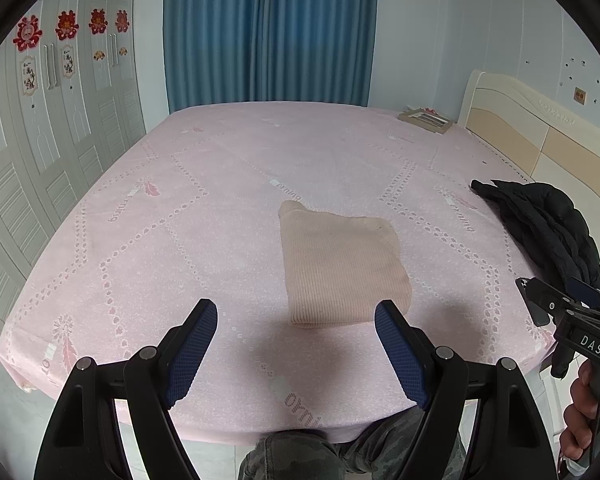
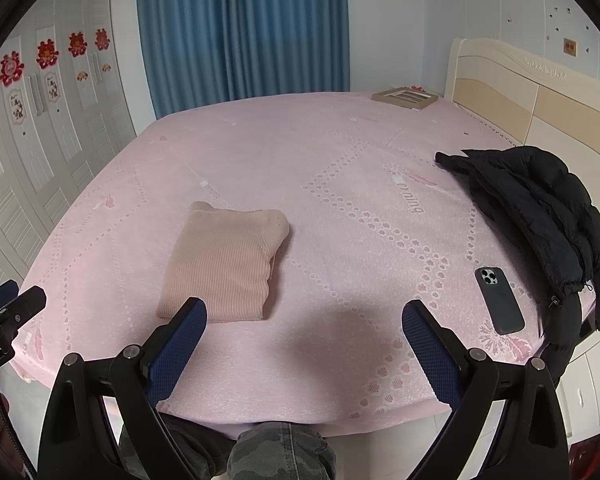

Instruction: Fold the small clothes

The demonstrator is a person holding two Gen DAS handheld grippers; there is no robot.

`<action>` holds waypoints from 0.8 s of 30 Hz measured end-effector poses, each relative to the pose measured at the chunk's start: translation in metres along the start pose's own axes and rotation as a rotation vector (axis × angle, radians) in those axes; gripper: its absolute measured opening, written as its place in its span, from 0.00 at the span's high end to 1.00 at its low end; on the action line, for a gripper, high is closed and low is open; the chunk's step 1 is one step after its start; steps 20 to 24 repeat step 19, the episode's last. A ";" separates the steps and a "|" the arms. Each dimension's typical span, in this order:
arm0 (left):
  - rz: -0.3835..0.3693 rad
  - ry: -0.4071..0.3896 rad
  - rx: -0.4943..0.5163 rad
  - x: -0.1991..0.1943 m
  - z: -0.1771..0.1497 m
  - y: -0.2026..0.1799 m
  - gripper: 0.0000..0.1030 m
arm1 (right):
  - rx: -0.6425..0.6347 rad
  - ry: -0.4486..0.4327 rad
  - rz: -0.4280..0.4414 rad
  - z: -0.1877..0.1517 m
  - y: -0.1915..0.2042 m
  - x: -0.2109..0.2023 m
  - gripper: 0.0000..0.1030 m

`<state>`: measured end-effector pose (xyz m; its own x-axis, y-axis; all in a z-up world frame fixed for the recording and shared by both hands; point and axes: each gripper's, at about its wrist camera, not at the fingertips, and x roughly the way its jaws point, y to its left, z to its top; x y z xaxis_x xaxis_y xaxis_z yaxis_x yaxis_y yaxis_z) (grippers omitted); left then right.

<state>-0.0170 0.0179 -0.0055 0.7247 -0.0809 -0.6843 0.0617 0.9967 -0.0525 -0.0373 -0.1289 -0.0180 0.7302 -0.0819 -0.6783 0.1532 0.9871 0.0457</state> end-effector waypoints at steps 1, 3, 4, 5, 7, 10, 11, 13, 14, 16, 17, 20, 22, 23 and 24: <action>0.001 0.000 -0.001 0.000 0.000 0.000 0.22 | 0.001 0.000 0.000 0.000 0.000 0.000 0.06; 0.000 -0.001 -0.002 -0.001 0.001 -0.001 0.22 | 0.001 -0.001 0.001 0.000 0.000 -0.001 0.06; -0.001 -0.001 -0.003 -0.001 0.001 -0.001 0.22 | 0.001 -0.001 0.001 0.000 0.000 -0.001 0.06; -0.001 -0.001 -0.002 -0.002 0.001 -0.001 0.22 | 0.001 -0.002 0.001 0.000 0.000 -0.001 0.06; 0.000 -0.002 0.001 -0.002 0.001 -0.002 0.22 | 0.004 -0.001 0.002 0.000 -0.001 -0.002 0.06; -0.002 -0.003 0.003 -0.003 0.002 -0.002 0.22 | 0.007 -0.001 0.003 0.001 -0.002 -0.002 0.06; -0.001 -0.004 0.003 -0.003 0.002 -0.003 0.22 | 0.007 -0.001 0.003 0.001 -0.002 -0.002 0.06; -0.002 -0.004 0.004 -0.003 0.003 -0.003 0.22 | 0.008 -0.002 0.006 0.001 -0.002 -0.002 0.06; 0.001 -0.004 0.005 -0.003 0.003 -0.004 0.22 | 0.008 -0.003 0.003 0.001 -0.002 -0.003 0.06; 0.005 -0.005 0.008 -0.002 0.003 -0.005 0.22 | 0.002 -0.008 -0.004 0.001 -0.001 -0.003 0.06; 0.007 -0.005 0.008 -0.001 0.004 -0.005 0.22 | 0.001 -0.007 -0.005 0.001 -0.001 -0.003 0.06; 0.011 -0.002 0.005 0.001 0.005 -0.005 0.22 | 0.001 -0.008 -0.004 0.002 -0.001 -0.002 0.06; 0.011 -0.002 0.005 0.001 0.005 -0.005 0.22 | 0.001 -0.008 -0.004 0.002 -0.001 -0.002 0.06; 0.011 -0.002 0.005 0.001 0.005 -0.005 0.22 | 0.001 -0.008 -0.004 0.002 -0.001 -0.002 0.06; 0.011 -0.002 0.005 0.001 0.005 -0.005 0.22 | 0.001 -0.008 -0.004 0.002 -0.001 -0.002 0.06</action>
